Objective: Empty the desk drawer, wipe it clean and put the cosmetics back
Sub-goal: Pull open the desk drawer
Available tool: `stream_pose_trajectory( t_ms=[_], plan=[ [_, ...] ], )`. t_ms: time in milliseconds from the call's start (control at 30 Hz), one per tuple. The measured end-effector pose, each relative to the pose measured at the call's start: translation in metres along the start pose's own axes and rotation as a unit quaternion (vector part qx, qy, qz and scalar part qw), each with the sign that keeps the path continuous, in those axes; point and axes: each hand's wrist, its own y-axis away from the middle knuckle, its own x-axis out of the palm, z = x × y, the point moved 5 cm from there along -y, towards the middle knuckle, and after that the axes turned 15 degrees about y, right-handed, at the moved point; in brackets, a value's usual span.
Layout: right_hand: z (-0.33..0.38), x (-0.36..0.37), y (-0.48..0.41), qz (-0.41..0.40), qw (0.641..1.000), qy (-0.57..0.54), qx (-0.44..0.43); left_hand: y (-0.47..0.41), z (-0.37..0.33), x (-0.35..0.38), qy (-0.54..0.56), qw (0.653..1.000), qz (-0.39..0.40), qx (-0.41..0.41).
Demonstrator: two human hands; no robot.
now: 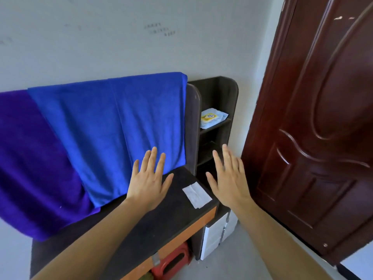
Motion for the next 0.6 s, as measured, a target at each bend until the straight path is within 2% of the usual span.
stream_pose_trajectory(
  t_ms=[100, 300, 500, 600],
  plan=[
    [0.026, 0.038, -0.032, 0.019, 0.999, -0.006, -0.028, -0.024, 0.039, 0.028, 0.026, 0.998, -0.011, -0.052],
    [0.073, 0.120, -0.043, 0.094, 0.991, -0.017, -0.094, -0.017, 0.097, 0.098, 0.048, 0.986, 0.026, -0.158],
    [0.093, 0.167, -0.032, 0.136, 0.976, -0.063, -0.156, 0.047, 0.108, 0.143, 0.028, 0.962, 0.098, -0.254],
    [0.100, 0.185, -0.022, 0.138, 0.968, -0.107, -0.182, 0.081, 0.095, 0.155, 0.029, 0.947, 0.074, -0.310]
  ],
)
